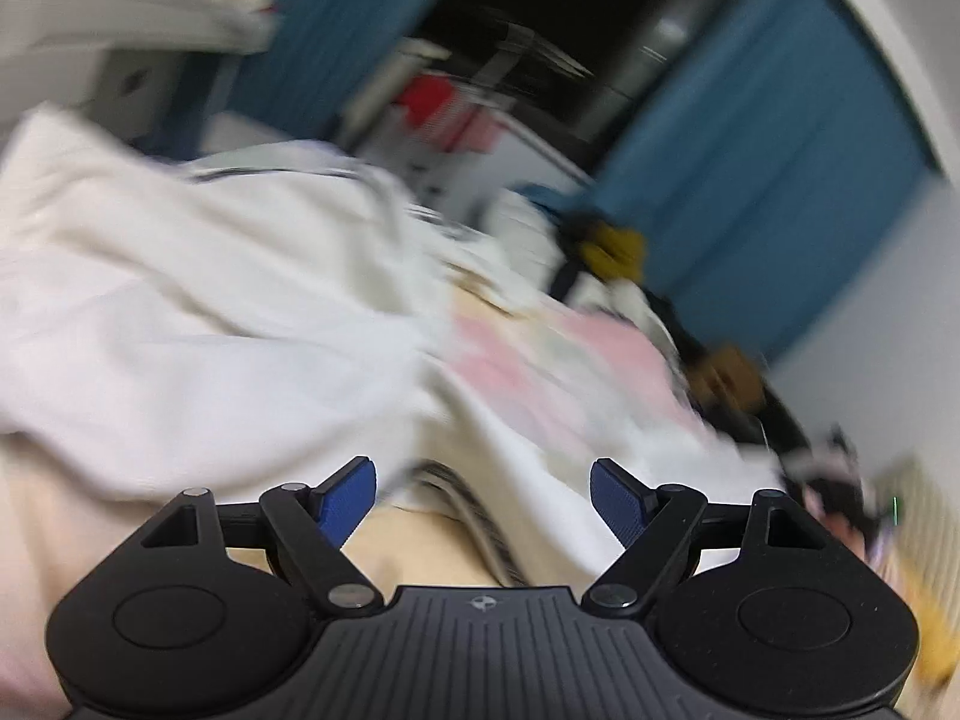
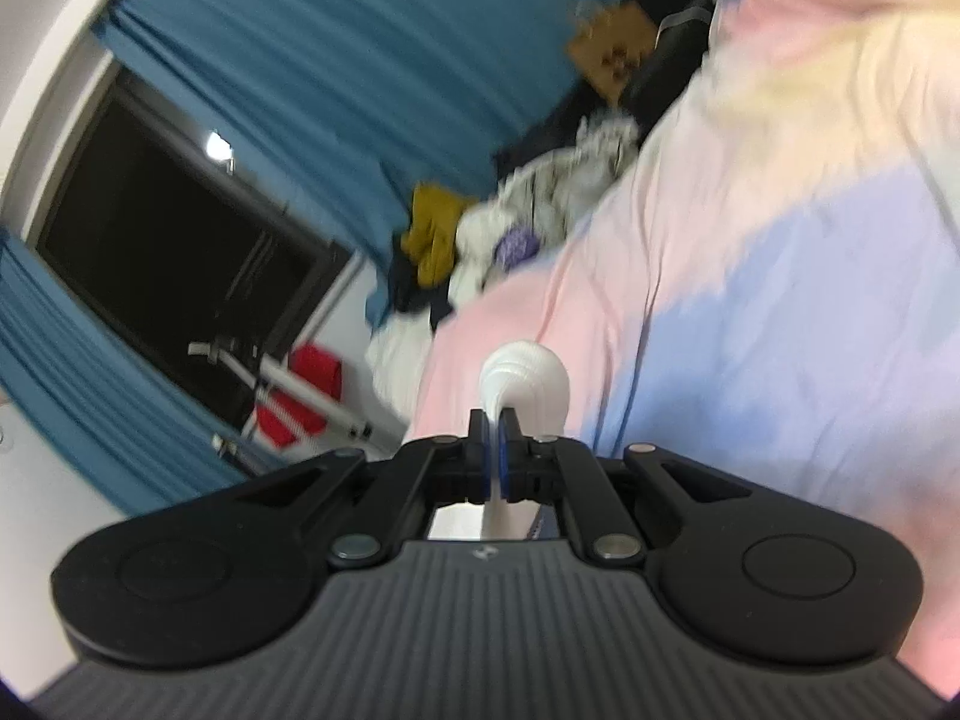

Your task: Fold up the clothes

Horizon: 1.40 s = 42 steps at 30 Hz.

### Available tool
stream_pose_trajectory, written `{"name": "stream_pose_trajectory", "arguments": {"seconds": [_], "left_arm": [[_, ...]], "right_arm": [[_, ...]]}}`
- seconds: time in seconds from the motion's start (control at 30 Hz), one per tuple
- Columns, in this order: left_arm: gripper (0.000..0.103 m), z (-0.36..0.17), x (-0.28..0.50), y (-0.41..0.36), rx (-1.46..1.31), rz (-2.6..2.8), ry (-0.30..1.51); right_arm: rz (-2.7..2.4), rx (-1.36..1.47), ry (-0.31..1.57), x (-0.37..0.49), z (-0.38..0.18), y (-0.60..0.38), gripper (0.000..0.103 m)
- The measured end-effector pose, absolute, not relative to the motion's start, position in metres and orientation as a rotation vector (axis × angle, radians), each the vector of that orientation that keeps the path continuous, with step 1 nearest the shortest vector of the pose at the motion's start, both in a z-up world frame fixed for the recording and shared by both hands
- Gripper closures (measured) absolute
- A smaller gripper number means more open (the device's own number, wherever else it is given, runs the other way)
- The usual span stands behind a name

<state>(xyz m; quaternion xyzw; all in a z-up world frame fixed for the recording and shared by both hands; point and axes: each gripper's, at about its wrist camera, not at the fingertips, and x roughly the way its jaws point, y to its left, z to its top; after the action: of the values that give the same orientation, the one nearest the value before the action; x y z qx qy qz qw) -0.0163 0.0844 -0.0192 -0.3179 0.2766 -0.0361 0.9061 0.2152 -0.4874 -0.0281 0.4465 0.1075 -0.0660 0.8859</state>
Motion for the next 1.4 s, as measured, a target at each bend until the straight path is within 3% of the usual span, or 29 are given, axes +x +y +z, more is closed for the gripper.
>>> {"name": "stream_pose_trajectory", "arguments": {"seconds": [0.17,0.5,0.7,0.87,1.1,1.2,1.27,1.33,1.4], "left_arm": [[0.021,-0.014,-0.023,0.153,-0.845,0.072,0.598],[0.021,-0.032,-0.023,0.23,-1.071,0.361,0.72],[0.021,-0.067,-0.027,0.245,-1.17,0.523,0.852],[0.021,-0.088,-0.023,0.262,-1.285,0.544,0.868],[0.024,-0.101,0.008,0.266,-1.215,0.563,0.85],[0.034,-0.1,0.02,0.262,-1.157,0.58,0.842],[0.053,-0.095,0.025,0.257,-1.11,0.585,0.835],[0.086,-0.089,0.028,0.254,-1.093,0.578,0.828],[0.093,-0.082,0.029,0.251,-1.086,0.566,0.823]], "right_arm": [[-0.301,0.982,0.069,0.189,-0.035,-0.522,0.097],[-0.667,1.106,0.301,0.192,-0.102,-0.56,0.097],[-0.66,1.087,0.315,0.194,-0.099,-0.552,0.097],[-0.659,1.073,0.314,0.19,-0.089,-0.548,0.097],[-0.663,1.072,0.322,0.191,-0.087,-0.55,0.097],[-0.663,1.068,0.327,0.192,-0.088,-0.55,0.097],[-0.661,1.07,0.328,0.192,-0.089,-0.549,0.097],[-0.654,1.075,0.324,0.193,-0.089,-0.549,0.097],[-0.646,1.064,0.316,0.193,-0.087,-0.548,0.097]]}}
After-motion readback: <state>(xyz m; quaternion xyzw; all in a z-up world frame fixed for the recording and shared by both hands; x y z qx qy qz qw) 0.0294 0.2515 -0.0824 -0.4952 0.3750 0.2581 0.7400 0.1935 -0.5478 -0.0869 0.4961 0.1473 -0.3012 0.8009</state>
